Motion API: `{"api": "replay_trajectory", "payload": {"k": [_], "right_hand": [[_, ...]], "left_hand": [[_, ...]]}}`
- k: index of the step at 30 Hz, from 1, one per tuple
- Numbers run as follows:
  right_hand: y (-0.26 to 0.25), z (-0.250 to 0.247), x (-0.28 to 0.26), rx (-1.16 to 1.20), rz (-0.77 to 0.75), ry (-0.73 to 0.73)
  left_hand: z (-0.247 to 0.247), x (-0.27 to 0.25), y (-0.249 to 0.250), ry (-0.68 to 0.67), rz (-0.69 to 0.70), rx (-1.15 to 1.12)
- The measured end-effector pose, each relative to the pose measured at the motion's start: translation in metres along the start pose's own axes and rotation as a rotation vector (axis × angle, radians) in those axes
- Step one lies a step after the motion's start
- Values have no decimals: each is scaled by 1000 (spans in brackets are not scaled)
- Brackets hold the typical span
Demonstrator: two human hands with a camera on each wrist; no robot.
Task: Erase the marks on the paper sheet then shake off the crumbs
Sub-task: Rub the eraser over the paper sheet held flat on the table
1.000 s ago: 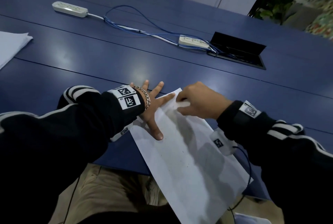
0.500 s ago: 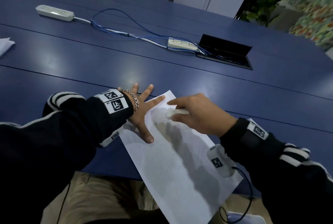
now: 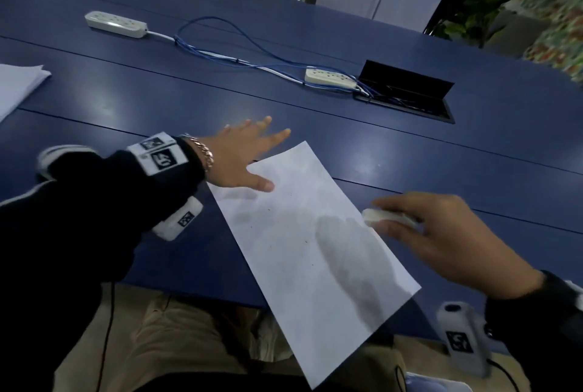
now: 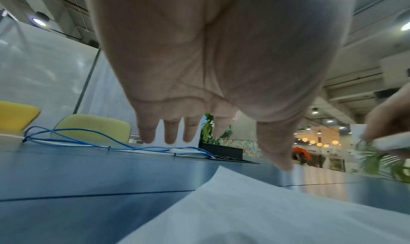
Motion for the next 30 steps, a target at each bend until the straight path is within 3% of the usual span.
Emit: {"api": "replay_trajectory", "payload": {"k": [4,9,14,21,24,27,30], "right_hand": [[15,-33,-18,75,87,137],[16,-6,-28,27,81,21],[4,42,-41,12,15,-195],[12,61,-47,-48,17,-133],[13,61,-43,-32,18,-108],[19,58,-37,-61,27,-125],[23,55,-30,-89,34,-136]], "left_hand": [[-5,-46,8,96,18,-43],[47,-91,53,-93,4,44],[51,-62,42,-103,-10,155],[44,-32,17,-121,-49,178],[41,-31,34,-90,54,190],[53,-39,67,-180,241,82],[60,-43,76,-227,261,54]]}}
Point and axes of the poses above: each hand's wrist, its own x-axis towards the middle knuckle, its own z-axis out of the palm, y = z × x, the point moved 9 cm from there along x, towards the middle knuckle, and after that the axes turned 6 degrees about y, right-handed, at the moved point
